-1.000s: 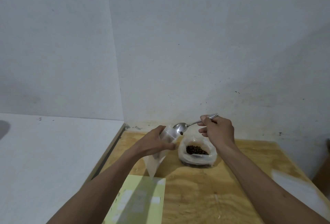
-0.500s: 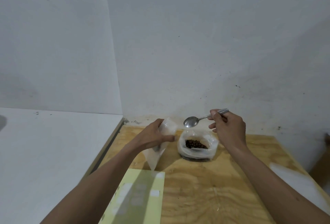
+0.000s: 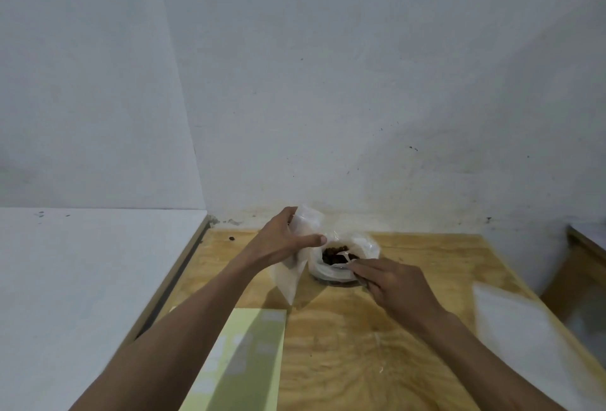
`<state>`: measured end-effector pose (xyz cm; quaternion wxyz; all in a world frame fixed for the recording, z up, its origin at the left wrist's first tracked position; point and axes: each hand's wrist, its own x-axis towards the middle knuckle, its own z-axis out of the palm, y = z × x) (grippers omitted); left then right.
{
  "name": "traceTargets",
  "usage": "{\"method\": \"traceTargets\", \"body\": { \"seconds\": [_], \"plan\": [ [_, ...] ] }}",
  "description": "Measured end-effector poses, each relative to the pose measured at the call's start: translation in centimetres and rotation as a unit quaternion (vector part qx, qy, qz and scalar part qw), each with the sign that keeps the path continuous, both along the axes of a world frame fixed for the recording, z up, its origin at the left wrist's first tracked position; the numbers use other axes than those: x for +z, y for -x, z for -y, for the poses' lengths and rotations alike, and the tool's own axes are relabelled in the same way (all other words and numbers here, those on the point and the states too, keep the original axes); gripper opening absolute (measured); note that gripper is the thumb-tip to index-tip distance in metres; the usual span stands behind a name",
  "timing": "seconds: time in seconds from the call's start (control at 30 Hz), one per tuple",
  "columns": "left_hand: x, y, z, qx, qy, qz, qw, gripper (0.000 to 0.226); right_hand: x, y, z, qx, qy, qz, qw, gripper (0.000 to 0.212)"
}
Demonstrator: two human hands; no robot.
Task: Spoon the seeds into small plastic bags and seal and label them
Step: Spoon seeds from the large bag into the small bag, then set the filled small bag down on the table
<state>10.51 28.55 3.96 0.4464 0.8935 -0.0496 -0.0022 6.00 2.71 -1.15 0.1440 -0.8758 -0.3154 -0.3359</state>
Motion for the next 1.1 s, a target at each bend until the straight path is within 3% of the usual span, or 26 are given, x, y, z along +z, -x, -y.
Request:
{"method": "traceTargets", "body": {
  "seconds": [0.13, 0.27, 0.33, 0.37, 0.4, 0.47, 0.53, 0.67, 0.73, 0.83, 0.9, 1.1],
  "plan": [
    [0.5, 0.3, -0.3, 0.008, 0.004, 0.009, 1.0, 0.101, -0.9, -0.2, -0.1, 0.003, 0.04, -0.018, 0.999, 0.037],
    [0.8, 0.9, -0.6, 0.026, 0.015, 0.028, 0.999, 0.095, 0.1, -0.6, 0.2, -0.003, 0.067, -0.005, 0.998, 0.035],
    [0.8, 1.1, -0.8, 0.039, 0.01, 0.052, 0.998, 0.103, 1.5, -0.8, -0.3, -0.05, 0.011, -0.014, 0.999, 0.042],
    [0.8, 1.3, -0.8, 0.04, 0.008, 0.067, 0.997, 0.106, 2.6, -0.9, -0.7, -0.068, -0.057, -0.067, 0.994, 0.04],
    [1.0, 1.5, -0.7, 0.038, 0.009, 0.081, 0.996, 0.108, 4.0, -1.0, -1.4, -0.068, -0.151, -0.15, 0.975, 0.033],
    [1.5, 1.8, -0.4, 0.024, 0.002, 0.099, 0.995, 0.109, 7.0, -1.0, -2.8, -0.019, -0.315, -0.321, 0.893, 0.02],
    [2.0, 2.4, 0.0, 0.015, -0.024, 0.106, 0.994, 0.11, 9.2, -1.4, -4.2, 0.043, -0.365, -0.44, 0.82, 0.025],
    [2.9, 3.4, -0.3, -0.001, -0.018, 0.099, 0.995, 0.113, 9.7, -2.6, -6.4, 0.06, -0.401, -0.467, 0.786, 0.033],
    [3.5, 3.6, -1.4, 0.001, 0.011, 0.08, 0.997, 0.097, 9.2, -3.0, -6.7, 0.046, -0.423, -0.451, 0.784, 0.03],
    [4.4, 3.6, -3.4, 0.02, 0.1, 0.091, 0.991, 0.042, 8.4, -3.1, -7.1, 0.043, -0.426, -0.467, 0.773, 0.026],
    [4.8, 3.6, -3.9, 0.038, 0.128, 0.111, 0.985, 0.019, 8.2, -2.9, -7.7, 0.046, -0.414, -0.479, 0.773, 0.024],
    [4.8, 3.4, -3.9, 0.044, 0.18, 0.084, 0.979, 0.014, 9.2, -2.7, -9.2, 0.062, -0.346, -0.462, 0.814, 0.017]
  ]
}}
